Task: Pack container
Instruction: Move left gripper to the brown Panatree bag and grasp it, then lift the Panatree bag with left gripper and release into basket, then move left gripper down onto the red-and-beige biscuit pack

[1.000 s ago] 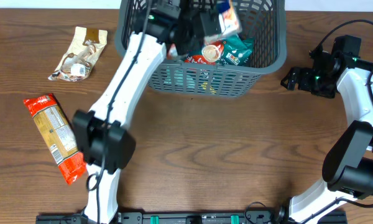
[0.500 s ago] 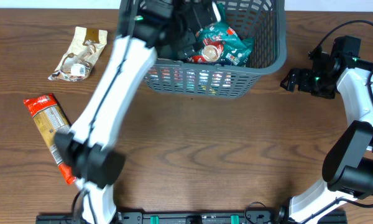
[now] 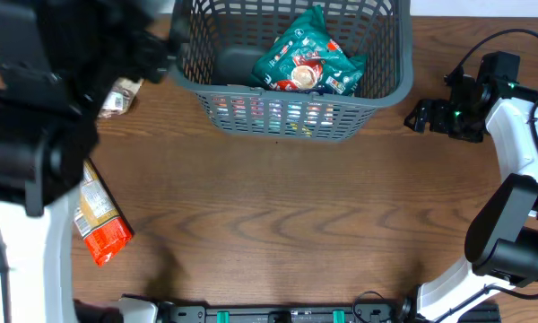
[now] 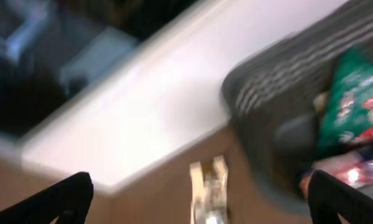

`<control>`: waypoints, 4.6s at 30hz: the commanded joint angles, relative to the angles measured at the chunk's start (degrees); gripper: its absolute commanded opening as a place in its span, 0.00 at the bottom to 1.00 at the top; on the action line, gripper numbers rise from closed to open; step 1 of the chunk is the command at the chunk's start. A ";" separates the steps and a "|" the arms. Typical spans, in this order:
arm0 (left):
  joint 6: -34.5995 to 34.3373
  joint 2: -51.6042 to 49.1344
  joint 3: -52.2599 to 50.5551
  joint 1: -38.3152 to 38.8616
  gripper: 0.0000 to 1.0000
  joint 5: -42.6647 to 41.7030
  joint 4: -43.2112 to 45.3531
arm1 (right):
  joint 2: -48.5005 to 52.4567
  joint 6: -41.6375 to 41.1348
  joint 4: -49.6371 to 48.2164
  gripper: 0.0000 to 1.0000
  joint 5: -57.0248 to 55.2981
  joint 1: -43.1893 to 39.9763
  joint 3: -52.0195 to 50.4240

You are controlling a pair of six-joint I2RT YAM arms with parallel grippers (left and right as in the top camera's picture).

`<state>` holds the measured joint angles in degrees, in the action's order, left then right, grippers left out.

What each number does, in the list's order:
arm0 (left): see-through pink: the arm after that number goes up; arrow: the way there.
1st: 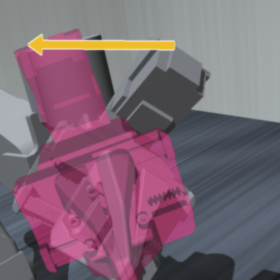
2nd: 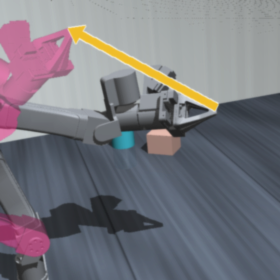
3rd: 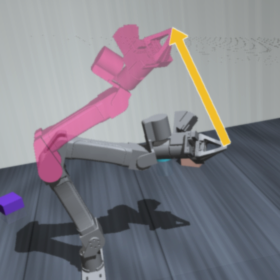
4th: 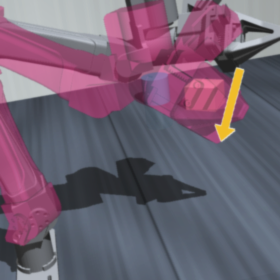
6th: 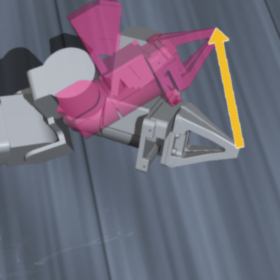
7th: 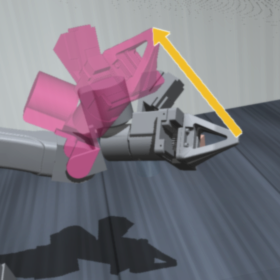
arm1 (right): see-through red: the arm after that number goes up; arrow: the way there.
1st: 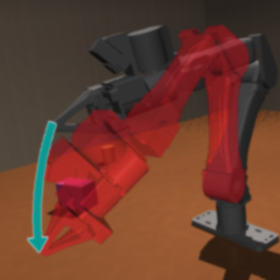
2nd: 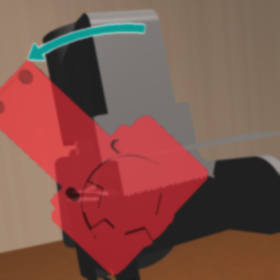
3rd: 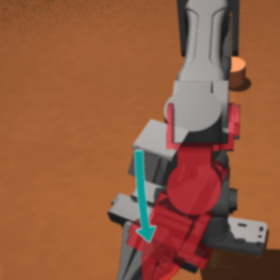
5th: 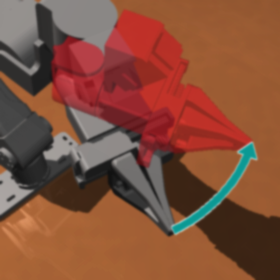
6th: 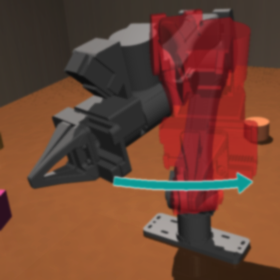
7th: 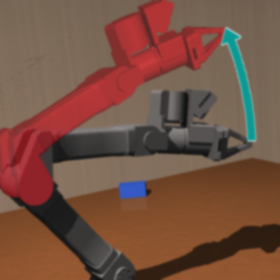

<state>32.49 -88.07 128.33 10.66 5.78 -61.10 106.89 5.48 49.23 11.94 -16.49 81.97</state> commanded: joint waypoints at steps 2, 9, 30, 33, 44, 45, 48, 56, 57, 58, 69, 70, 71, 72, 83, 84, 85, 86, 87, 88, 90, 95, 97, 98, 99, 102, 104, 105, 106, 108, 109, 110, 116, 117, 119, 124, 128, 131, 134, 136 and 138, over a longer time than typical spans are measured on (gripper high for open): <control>-7.34 -8.33 -0.85 -9.16 0.99 -0.92 -2.80 | -0.28 1.03 0.07 0.99 0.28 0.31 -0.09; -12.83 -22.16 -0.85 -21.99 0.99 -11.06 -0.85 | -0.26 1.01 1.16 0.99 0.28 0.31 -0.09; -13.51 -53.31 -0.85 -24.96 0.99 -12.24 4.76 | -0.28 -1.16 2.05 0.99 0.26 0.42 -0.09; -11.98 -56.11 -0.85 -24.96 0.99 -12.22 4.92 | -0.28 -1.18 1.97 0.99 0.28 0.42 -0.07; -12.02 -59.06 -0.85 -24.65 0.66 -12.26 4.61 | -0.28 -2.05 2.12 0.99 0.04 0.39 -0.09; -12.02 -58.82 -0.85 -24.59 0.59 -12.31 4.26 | -0.28 -2.05 2.08 0.99 -0.15 0.42 -0.09; -12.00 -57.88 -0.85 -24.09 0.34 -12.50 2.51 | -0.28 -2.01 2.12 0.99 -0.24 0.39 -0.07; -12.94 -50.14 -0.85 -21.33 0.06 -13.66 -2.56 | -0.28 -2.01 2.36 0.99 -1.46 0.39 -0.07; -13.46 -48.22 -0.85 -20.98 0.06 -13.84 -2.84 | -0.28 -1.99 2.47 0.99 -1.64 0.39 -0.07; -13.92 -46.49 -0.85 -20.70 0.06 -13.90 -3.19 | -0.28 -2.01 2.62 0.99 -1.64 0.39 -0.07; -15.91 -21.33 -0.85 -19.87 0.06 -13.97 -5.49 | -0.28 -0.39 2.73 0.99 -1.68 0.39 -0.07; -15.89 -19.54 -0.85 -19.63 0.06 -14.01 -5.49 | -0.28 -0.11 2.60 0.99 -1.68 0.39 -0.07; -15.85 -17.44 -0.85 -19.21 0.06 -14.47 -5.46 | -0.28 -0.04 2.45 0.99 -1.68 0.39 -0.07; -15.39 -15.82 -0.85 -18.71 0.06 -15.56 -5.44 | -0.28 -0.04 2.34 0.99 -1.68 0.39 -0.07; 5.57 -8.17 -0.85 2.21 0.06 -17.11 0.90 | -0.28 0.39 1.81 0.99 -1.64 0.39 -0.07; 7.98 -8.52 -0.85 4.55 0.06 -15.41 2.43 | -0.28 0.39 1.97 0.99 -1.64 0.39 -0.07; 10.29 -8.98 -0.85 6.60 0.06 -13.88 4.09 | -0.28 0.39 2.03 0.99 -1.64 0.39 -0.07; 12.85 -9.60 -0.85 8.24 0.06 -13.16 5.73 | -0.28 0.39 2.16 0.99 -1.64 0.39 -0.07; 15.69 -10.23 -0.85 9.44 0.05 -13.25 6.91 | -0.28 0.39 2.25 0.99 -1.62 0.39 -0.07; 18.93 -11.08 -0.85 10.58 0.06 -13.27 7.96 | -0.28 0.39 2.38 0.99 -1.62 0.39 -0.07; 24.94 -13.07 -0.85 12.07 0.05 -13.27 9.25 | -0.28 0.39 2.62 0.99 -1.62 0.39 -0.07; 27.04 -20.31 -0.85 12.90 0.06 -13.33 11.52 | -0.28 0.37 2.91 0.99 -1.55 0.39 -0.07; 27.04 -24.13 -0.85 12.85 0.06 -13.25 11.47 | -0.28 0.37 2.89 0.99 -1.36 0.42 -0.07; 27.04 -25.88 -0.85 12.76 0.06 -13.25 11.47 | -0.28 0.37 2.91 0.99 -1.31 0.42 -0.07; 27.04 -27.85 -0.85 12.79 0.08 -13.25 11.50 | -0.28 0.37 2.91 0.99 -1.16 0.39 -0.07; 26.69 -32.52 -0.85 12.79 0.11 -13.25 11.50 | -0.28 0.39 3.28 0.99 -1.01 0.39 -0.07; 25.70 -34.71 -0.85 12.79 0.17 -13.25 11.30 | -0.28 0.39 3.72 0.99 -1.03 0.39 -0.07; 25.66 -35.28 -0.85 12.79 0.22 -13.25 11.06 | -0.28 0.39 3.93 0.99 -1.01 0.42 -0.07; 25.46 -35.60 -0.85 12.79 0.28 -13.22 10.84 | -0.28 0.39 4.09 0.99 -1.01 0.39 -0.07; 24.98 -35.93 -0.85 12.76 0.64 -13.09 10.58 | -0.28 0.39 4.22 0.99 -1.01 0.39 -0.07; 23.93 -35.91 -0.85 12.72 0.76 -12.59 10.71 | -0.28 0.39 4.20 0.99 -1.01 0.39 -0.07; 22.93 -35.63 -0.85 12.72 0.83 -12.20 10.86 | -0.28 0.39 4.20 0.99 -1.03 0.39 -0.07; 19.67 -29.66 -0.85 12.74 0.93 -7.30 10.88 | -0.28 0.42 3.41 0.99 -1.03 0.39 -0.02; 19.67 -27.82 -0.85 12.74 0.94 -6.27 10.88 | -0.28 0.42 3.43 0.99 -1.03 0.39 0.11; 19.67 -23.89 -0.85 12.72 0.97 -4.74 11.10 | -0.28 0.61 3.41 0.99 -1.03 0.39 0.15; 18.01 -13.14 -0.85 12.02 0.99 1.29 11.56 | -0.28 1.05 3.23 0.99 -1.03 0.39 0.15; 3.74 -6.16 -0.85 8.41 0.99 12.72 8.17 | -0.28 1.05 2.84 0.99 -1.03 0.39 0.15; -10.05 -2.36 -0.85 1.92 0.99 15.52 -0.46 | -0.28 1.05 2.60 0.99 -1.03 0.39 0.15; -27.19 -0.15 -0.85 -6.75 0.99 15.50 -8.85 | -0.28 1.03 2.58 0.99 -1.01 0.42 0.15; -36.76 0.44 -0.85 -12.11 0.99 15.52 -14.49 | -0.28 1.03 2.60 0.99 -1.01 0.39 0.15; -44.46 0.48 -0.90 -16.41 0.99 15.52 -19.89 | -0.28 1.03 2.43 0.99 -0.98 0.42 0.15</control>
<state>8.16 -87.29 127.74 -1.56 19.49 -77.62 106.89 5.65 51.79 10.59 -16.49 81.97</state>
